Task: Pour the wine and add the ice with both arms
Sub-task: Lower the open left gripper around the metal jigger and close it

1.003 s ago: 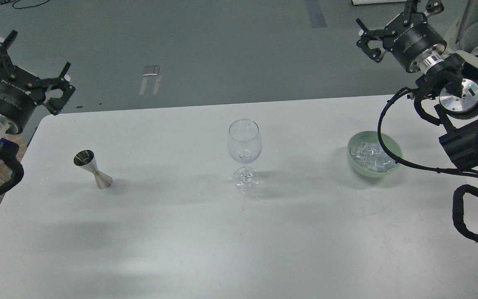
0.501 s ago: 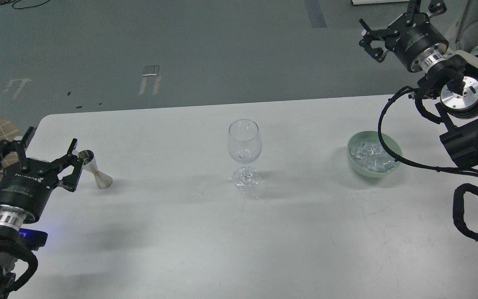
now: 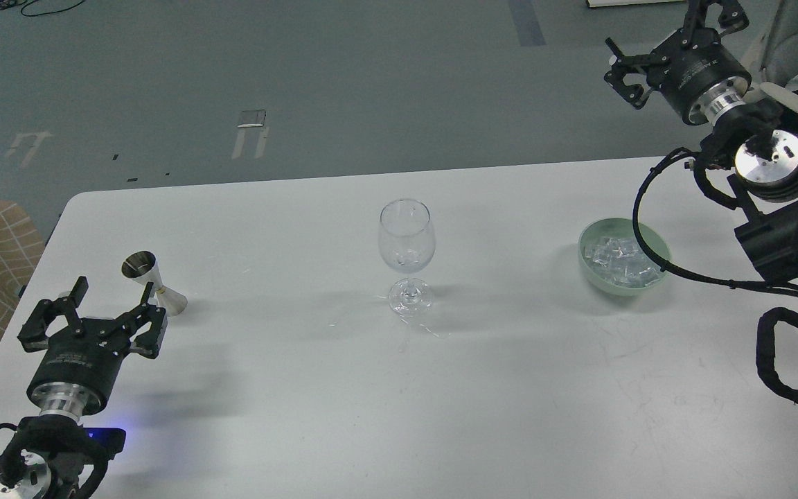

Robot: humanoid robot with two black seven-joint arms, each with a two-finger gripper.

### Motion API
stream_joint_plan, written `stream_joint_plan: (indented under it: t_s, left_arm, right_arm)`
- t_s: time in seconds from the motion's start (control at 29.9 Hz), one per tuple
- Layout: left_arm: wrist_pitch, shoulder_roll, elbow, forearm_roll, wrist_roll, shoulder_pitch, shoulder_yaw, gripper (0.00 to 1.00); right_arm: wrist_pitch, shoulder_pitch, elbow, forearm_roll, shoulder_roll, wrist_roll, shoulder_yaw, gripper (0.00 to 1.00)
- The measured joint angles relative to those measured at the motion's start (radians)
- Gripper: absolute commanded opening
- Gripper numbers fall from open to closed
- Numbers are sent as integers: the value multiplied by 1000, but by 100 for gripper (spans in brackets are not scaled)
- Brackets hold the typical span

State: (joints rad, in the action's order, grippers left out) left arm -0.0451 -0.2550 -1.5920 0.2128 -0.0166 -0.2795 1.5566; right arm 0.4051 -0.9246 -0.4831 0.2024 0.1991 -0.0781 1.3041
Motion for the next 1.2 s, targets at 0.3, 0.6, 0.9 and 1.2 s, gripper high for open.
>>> stream_joint_plan:
  t_s: [0.3,0.6,0.9,1.2]
  left_arm:
    - [-92,0,106,-9,19,10,7,70]
    - [-175,35,211,-11,10,33,4,69]
    - [-197,83,287,-76,2,116,-5,67]
    - [-123,132,291,-101,8,160,-6,70]
  right_arm:
    - [-61,0,0,0,8,5,1,100]
    - [-69,5,0,0,19,2,-1,100]
    - [-71,12,0,0,17,1,0,100]
    - [-72,23,0,0,29,1,0,100]
